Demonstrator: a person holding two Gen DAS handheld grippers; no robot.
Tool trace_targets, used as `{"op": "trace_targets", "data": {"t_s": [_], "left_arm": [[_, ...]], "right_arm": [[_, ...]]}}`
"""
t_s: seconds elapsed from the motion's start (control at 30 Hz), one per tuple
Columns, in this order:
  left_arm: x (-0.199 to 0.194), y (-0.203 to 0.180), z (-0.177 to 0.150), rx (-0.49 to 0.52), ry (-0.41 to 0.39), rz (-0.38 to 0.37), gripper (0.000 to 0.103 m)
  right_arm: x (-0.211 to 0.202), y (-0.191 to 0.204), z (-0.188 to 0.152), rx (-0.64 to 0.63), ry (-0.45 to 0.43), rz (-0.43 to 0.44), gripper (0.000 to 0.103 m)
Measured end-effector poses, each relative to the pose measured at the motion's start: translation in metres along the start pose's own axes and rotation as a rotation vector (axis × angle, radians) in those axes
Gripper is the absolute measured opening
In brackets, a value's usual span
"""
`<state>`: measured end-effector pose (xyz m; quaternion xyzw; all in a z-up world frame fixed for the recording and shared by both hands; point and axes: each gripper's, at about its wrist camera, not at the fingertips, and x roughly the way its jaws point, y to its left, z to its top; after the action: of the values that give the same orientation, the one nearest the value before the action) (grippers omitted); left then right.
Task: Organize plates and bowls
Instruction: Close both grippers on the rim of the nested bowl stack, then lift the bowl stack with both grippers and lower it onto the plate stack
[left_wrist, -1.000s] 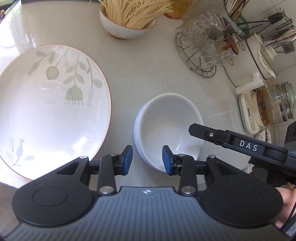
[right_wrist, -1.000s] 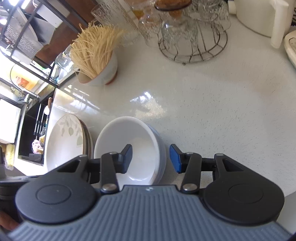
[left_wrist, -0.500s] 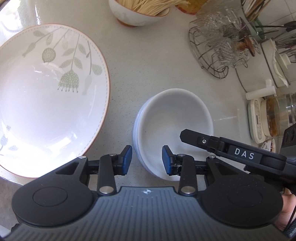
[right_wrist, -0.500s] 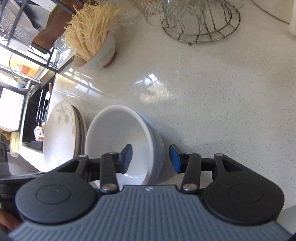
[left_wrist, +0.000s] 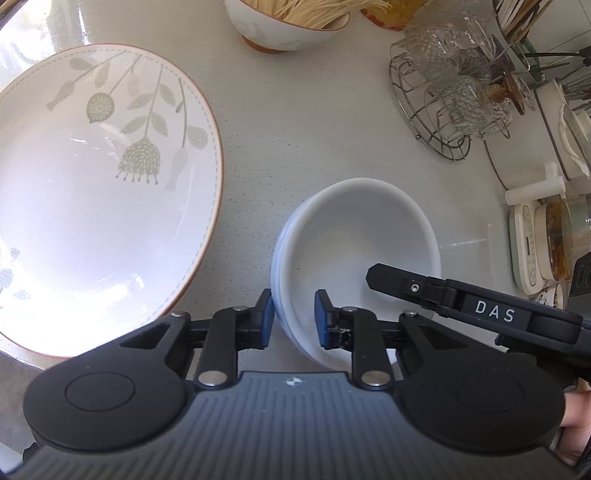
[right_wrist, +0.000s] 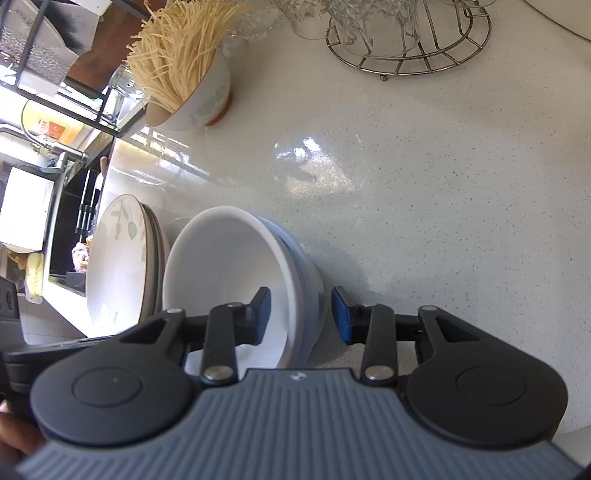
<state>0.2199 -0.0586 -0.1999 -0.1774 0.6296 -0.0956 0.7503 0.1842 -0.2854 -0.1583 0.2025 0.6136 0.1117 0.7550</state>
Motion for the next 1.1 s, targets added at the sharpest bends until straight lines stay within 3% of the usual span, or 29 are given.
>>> {"op": "trace_targets", "data": {"t_s": [0.1, 0.27, 1.1], "left_arm": [[-0.002, 0.005, -0.001, 0.001, -0.002, -0.003, 0.017], [-0.007, 0.006, -0.003, 0.014, -0.016, -0.005, 0.016], [-0.075, -0.001, 0.018, 0.07, -0.156, -0.078, 0.016]], "right_arm": [[-0.001, 0.0, -0.001, 0.0, -0.005, 0.003, 0.031], [-0.002, -0.002, -0.002, 0.003, -0.011, -0.001, 0.027], [-0.048, 0.036, 0.011, -0.038, -0.163, 0.022, 0.027]]}}
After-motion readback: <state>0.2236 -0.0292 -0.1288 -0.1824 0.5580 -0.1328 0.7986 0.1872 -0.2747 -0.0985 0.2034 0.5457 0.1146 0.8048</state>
